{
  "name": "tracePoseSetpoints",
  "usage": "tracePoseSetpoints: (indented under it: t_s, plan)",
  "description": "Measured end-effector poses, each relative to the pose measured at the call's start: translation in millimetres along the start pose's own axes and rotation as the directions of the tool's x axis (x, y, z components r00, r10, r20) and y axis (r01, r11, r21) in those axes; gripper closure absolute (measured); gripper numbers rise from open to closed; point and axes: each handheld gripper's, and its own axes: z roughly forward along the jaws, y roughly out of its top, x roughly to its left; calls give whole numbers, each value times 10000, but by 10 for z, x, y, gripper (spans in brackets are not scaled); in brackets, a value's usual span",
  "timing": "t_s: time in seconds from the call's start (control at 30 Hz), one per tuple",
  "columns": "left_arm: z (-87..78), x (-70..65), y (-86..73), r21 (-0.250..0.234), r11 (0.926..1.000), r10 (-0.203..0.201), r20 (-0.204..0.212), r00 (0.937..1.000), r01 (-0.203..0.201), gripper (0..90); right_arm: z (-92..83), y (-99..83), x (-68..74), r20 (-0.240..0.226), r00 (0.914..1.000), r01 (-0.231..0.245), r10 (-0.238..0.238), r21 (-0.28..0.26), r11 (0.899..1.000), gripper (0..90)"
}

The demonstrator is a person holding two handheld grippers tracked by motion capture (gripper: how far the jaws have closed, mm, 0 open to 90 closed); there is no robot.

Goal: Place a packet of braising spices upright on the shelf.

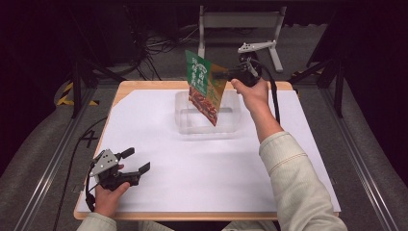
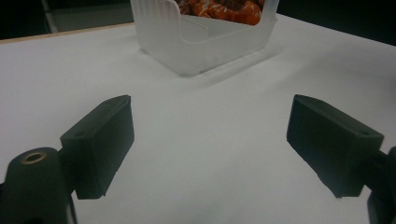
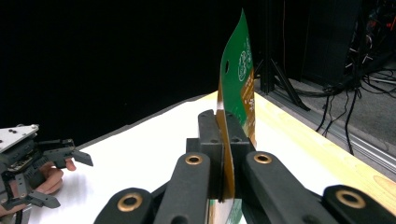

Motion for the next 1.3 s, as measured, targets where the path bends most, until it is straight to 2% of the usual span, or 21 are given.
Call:
tracePoseSetpoints:
  t_s: [0.37,0.6,0.77,1.3]
  plan:
    - [-7,4,-4,-17,10000,-58,-12,10000,58,157,60,-15,-26,137,9999,56,-53,-182,9998,896]
    - [-7,6,-4,-32,10000,-64,-3,10000,64,157,91,-7,-13,623,9974,391,-370,-337,9987,897]
    - [-8,6,-4,-31,10000,-61,-4,10000,61,157,136,-40,-20,799,9964,301,-293,-90,9995,896]
    - [-8,-9,-3,-11,10000,-66,-51,10000,66,157,263,-241,-6,873,9959,224,-252,332,9992,893]
